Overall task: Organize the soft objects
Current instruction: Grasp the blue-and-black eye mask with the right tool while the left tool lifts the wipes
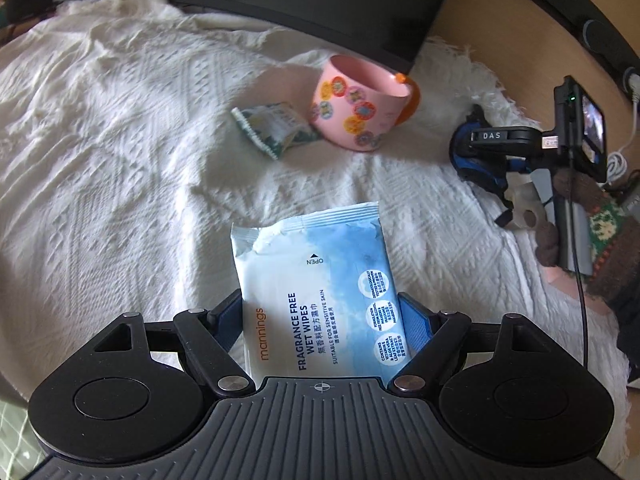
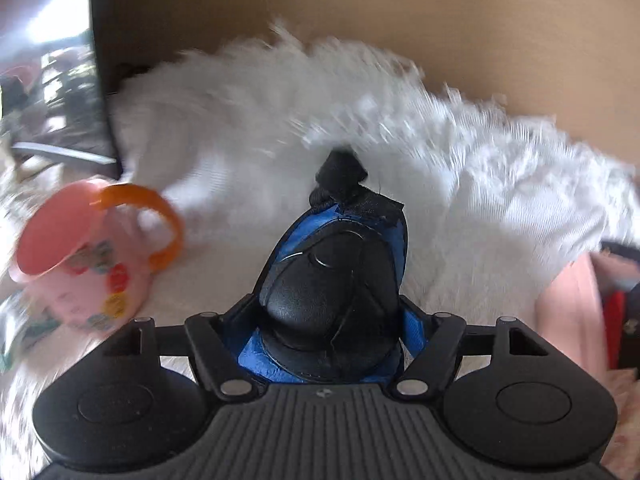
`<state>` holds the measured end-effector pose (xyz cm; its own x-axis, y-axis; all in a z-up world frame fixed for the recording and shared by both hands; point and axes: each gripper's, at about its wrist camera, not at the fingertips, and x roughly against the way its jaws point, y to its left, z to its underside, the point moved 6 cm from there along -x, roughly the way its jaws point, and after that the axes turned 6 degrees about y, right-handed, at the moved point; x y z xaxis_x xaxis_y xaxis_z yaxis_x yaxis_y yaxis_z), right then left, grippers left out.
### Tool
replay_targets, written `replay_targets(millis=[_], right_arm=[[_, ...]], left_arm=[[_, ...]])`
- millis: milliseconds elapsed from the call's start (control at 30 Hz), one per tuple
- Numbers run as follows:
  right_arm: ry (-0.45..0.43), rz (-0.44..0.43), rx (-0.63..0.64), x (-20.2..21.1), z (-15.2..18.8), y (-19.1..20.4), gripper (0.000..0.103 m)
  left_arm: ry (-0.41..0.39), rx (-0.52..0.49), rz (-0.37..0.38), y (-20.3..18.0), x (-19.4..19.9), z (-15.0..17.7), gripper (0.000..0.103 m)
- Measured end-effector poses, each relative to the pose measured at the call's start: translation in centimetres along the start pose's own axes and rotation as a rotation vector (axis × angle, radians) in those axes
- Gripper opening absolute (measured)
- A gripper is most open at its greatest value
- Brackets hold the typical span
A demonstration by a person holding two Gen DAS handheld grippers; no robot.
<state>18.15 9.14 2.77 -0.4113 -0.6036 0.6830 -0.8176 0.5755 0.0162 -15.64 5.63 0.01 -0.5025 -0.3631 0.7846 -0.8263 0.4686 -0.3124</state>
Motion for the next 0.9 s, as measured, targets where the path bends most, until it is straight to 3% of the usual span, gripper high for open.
replay_targets(millis=[100,200,367,533,700,800,900], right_arm=[[-0.029,-0.020,0.075,3.0,0.8,0.9,0.072],[-0.039,-0.095,0.112,6.6,2.1,1.4,0.072],[-0.057,-0.168,0.162,12.9,6.0,1.1,0.072],[-0.069,-0.118,0.186,17.8,11.3,-0.8,0.073],[-0.023,-0.012,0.094,20.3,17.2,-4.7,0.073],[-0.015,0.065,0.032,21.3,20.4,-7.2,0.073],[-0.029,0.139,-0.046,22.7,22.7,-9.5,0.073]], left_arm=[[0.002,-0.032,0.015,-1.1,0.1,-0.2,0.083],[0.010,-0.075,0.035,-2.4,0.0,-0.4,0.083],[0.045,-0.168,0.108,-5.3,-0.8,-0.2,0.083],[0.123,-0.289,0.179,-9.2,-2.9,0.9,0.083],[0.213,-0.446,0.305,-15.1,-4.5,2.5,0.083],[0.215,-0.529,0.381,-18.8,-4.4,1.7,0.083],[0.173,-0.591,0.459,-23.0,-3.8,-1.2,0.083]])
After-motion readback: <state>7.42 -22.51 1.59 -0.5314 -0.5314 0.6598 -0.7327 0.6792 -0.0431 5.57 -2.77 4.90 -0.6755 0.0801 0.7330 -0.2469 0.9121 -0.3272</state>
